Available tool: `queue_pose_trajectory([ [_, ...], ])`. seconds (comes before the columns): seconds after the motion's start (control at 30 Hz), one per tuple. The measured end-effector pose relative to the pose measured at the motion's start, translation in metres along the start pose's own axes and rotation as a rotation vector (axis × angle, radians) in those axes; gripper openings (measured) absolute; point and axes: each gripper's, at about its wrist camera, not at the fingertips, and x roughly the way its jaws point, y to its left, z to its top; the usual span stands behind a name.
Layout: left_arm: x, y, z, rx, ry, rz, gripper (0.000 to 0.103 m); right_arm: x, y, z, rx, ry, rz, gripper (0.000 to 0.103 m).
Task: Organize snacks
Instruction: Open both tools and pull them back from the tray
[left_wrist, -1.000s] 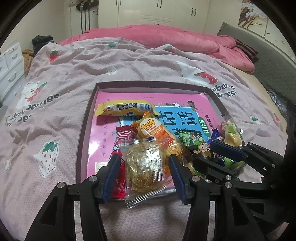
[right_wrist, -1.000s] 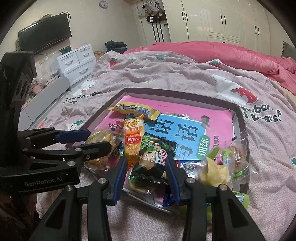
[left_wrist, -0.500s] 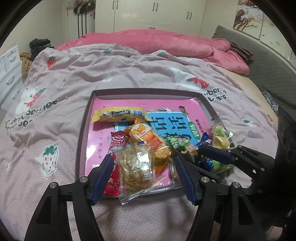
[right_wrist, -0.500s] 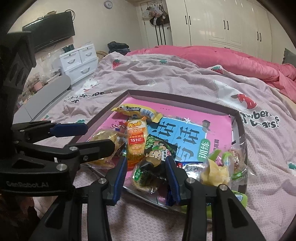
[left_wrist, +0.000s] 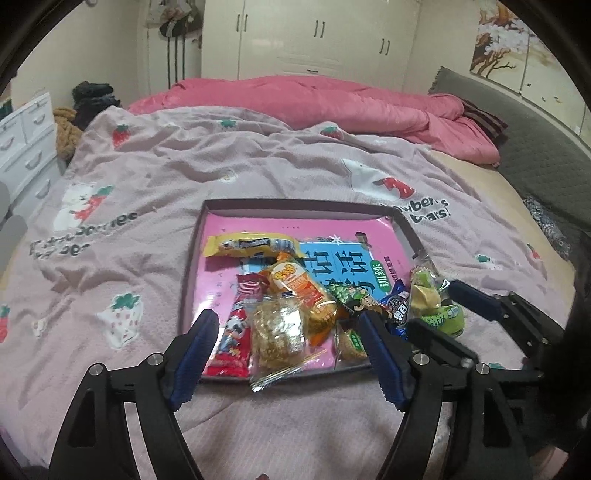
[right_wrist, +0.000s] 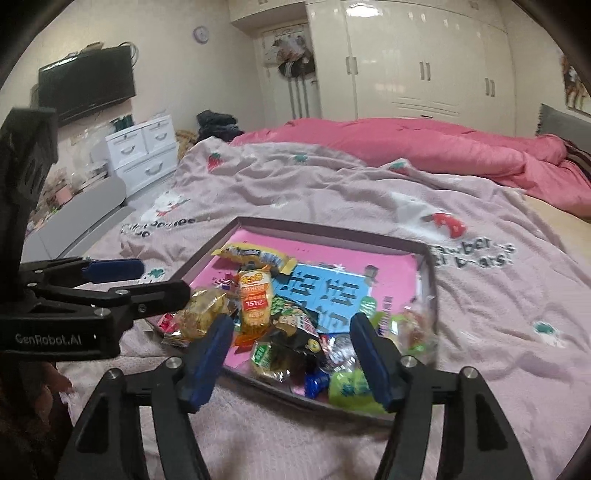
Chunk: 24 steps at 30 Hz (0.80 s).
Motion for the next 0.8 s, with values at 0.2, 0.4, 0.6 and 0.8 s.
queue_pose_trajectory([
  [0.2,-0.017,0.003,-0.014,-0.007,0.037,0.067,0.079,-0.03,-0.011,-0.008,0.101,0.007,-0.006,0.095],
  [0.4,-0.03,0.008,-0.03,-0.033,0.06,0.108,0.079,-0.06,-0.014,-0.025,0.152,0.014,-0.049,0.099],
  [0.6,-0.043,0.007,-0.05,-0.038,0.085,0.119,0.079,-0.088,-0.009,-0.037,0.168,-0.006,-0.144,0.102],
  [0.8,-0.051,0.002,-0.068,-0.037,0.105,0.124,0.079,-0.097,0.004,-0.046,0.14,0.01,-0.174,0.102],
])
